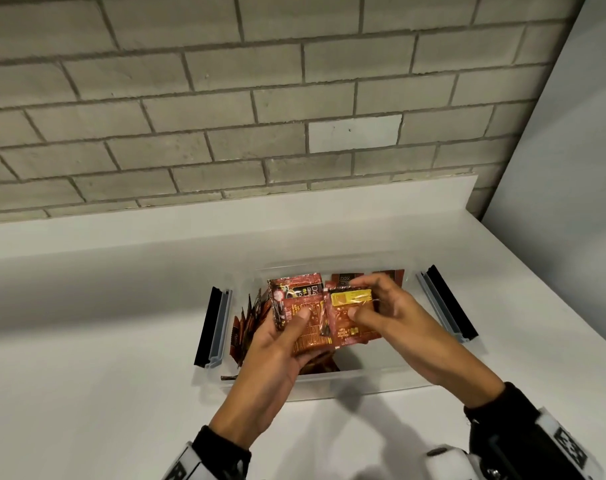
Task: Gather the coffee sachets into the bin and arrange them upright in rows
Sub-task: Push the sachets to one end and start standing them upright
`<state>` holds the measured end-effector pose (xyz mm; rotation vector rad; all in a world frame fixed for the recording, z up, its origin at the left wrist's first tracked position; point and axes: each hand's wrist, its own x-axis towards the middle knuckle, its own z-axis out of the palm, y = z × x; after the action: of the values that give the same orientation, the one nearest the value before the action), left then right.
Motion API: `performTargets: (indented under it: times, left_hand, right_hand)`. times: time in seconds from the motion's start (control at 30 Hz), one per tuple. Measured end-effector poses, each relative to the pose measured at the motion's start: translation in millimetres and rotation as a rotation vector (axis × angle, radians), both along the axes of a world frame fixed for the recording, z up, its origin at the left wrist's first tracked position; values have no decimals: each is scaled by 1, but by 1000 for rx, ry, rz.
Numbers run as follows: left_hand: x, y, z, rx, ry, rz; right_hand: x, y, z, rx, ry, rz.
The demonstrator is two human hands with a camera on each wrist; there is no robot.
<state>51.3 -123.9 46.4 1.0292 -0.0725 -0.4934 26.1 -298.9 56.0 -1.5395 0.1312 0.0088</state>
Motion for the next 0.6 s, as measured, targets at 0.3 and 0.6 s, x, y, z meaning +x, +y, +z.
performTargets:
  times: [0.3,0.6]
  left_hand:
    - [0,-2,-8,42,2,80]
    - [-3,-8,-11,-54,48,126]
  right_hand:
    - [-1,10,1,170,152,10]
    - [-1,9,-4,267,197,-34]
